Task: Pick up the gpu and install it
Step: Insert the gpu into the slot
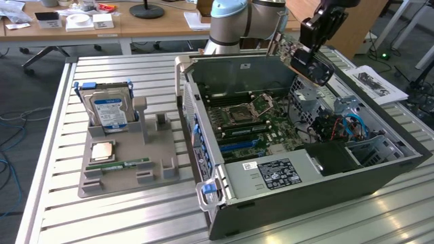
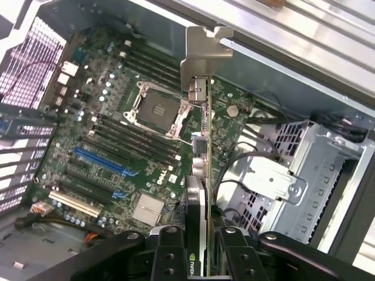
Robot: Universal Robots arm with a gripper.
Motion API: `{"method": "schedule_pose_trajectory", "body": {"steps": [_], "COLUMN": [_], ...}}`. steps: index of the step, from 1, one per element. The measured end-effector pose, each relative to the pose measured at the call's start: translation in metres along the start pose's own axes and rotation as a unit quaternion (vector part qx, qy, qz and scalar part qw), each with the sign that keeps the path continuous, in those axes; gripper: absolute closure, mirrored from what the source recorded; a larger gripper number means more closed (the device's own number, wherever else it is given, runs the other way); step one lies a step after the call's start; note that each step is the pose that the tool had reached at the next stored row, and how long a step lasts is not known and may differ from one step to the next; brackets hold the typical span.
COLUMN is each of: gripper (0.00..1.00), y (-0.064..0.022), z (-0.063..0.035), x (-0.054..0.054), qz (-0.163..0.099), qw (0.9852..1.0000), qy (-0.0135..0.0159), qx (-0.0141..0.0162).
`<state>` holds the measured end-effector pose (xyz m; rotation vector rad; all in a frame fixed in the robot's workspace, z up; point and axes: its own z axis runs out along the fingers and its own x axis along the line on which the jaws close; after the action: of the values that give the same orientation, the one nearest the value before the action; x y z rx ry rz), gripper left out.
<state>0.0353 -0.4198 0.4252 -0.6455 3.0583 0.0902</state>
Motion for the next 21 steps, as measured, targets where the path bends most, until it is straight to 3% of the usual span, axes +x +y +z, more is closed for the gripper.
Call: {"method": "schedule_pose_trajectory", "body": {"steps": [6,11,12,17,21], "gripper": [0.73,0.73,0.73,0.73,0.73], "y": [0.0000,0.0000,0.0000,0.0000,0.0000], "z": [0.0001,0.0002,0.0003,0.0004,0.0005], "x": [0.0000,0.0000,0.0000,0.0000,0.0000], "qz": [-0.044,-0.087,-0.104,-0.149,-0.183], "qw": [0.9990,0.9962,0.9945,0.9888,0.9831], "qy": [0.0024,0.0047,0.0056,0.0079,0.0098], "qx": [-0.0011,-0.0023,-0.0027,-0.0039,-0.0048]}}
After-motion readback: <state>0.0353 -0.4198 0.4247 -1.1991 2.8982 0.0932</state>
